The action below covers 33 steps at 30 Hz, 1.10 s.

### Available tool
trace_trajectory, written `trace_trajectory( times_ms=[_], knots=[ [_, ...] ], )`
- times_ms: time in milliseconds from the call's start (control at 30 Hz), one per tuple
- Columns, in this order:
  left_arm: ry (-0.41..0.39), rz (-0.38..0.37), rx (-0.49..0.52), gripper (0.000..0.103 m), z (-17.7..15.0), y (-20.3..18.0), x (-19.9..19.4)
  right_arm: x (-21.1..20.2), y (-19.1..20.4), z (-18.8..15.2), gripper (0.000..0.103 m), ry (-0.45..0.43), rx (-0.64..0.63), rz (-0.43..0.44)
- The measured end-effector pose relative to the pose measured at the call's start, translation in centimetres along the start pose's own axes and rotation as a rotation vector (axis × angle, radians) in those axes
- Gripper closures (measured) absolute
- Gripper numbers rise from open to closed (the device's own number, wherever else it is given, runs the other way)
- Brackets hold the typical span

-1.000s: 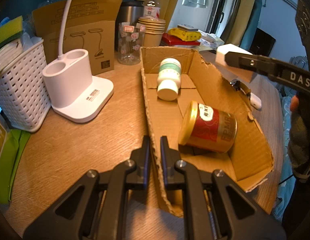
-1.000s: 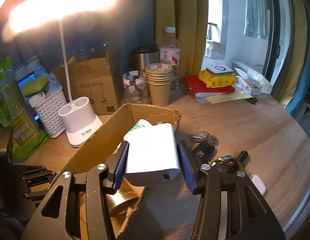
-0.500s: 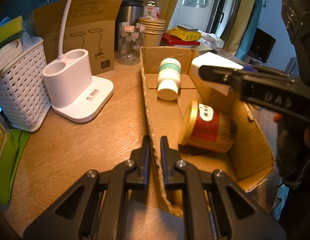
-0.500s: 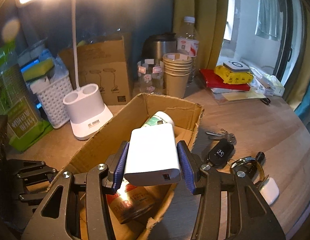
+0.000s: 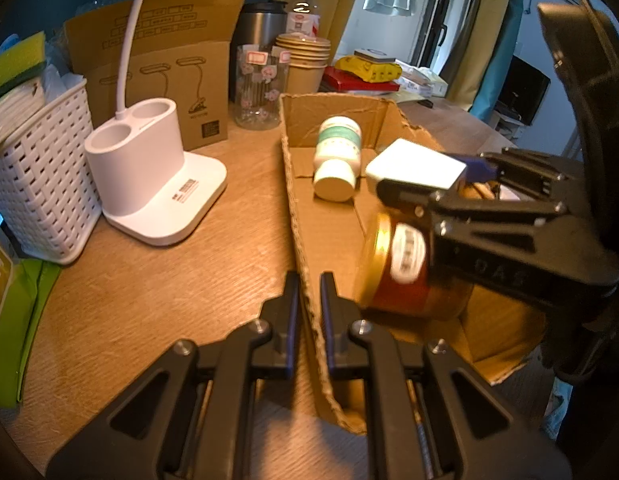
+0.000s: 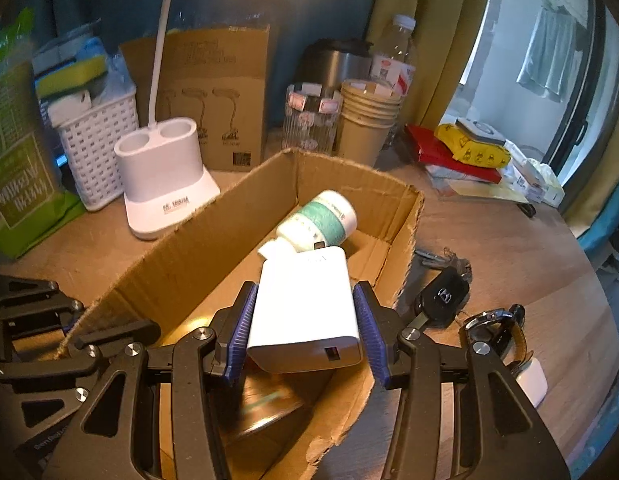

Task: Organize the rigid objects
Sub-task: 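Carry the white charger with the right gripper into the box and release, then move the right gripper back to the white earbud case and close on it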

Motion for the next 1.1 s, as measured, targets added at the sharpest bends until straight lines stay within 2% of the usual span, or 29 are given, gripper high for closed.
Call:
trace_trajectory(
  times_ms=[600,867,1100],
  knots=[
    [0.002,-0.001,0.002,0.093,0.0,0.2,0.1,0.0,1.2,-0.1,0.051,0.047,-0.071,-0.018],
    [0.002,-0.001,0.002,0.093,0.0,0.2,0.1,-1.0,0.6,-0.1,0.038,0.017,-0.041,0.003],
    [0.0,0.005,0.004,0.093,0.0,0.3,0.1,-2.0,-1.0,-0.1,0.037,-0.008,0.011,0.026]
  ],
)
Point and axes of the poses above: each gripper's, at about its wrist camera, not at the fingertips, and x roughly the way its jaws point, y to its left, z to its top, the point moved 2 cm from there along x, roughly the way its jaws point, and after that the axes turned 14 degrees about y, right-handed, at the moved point
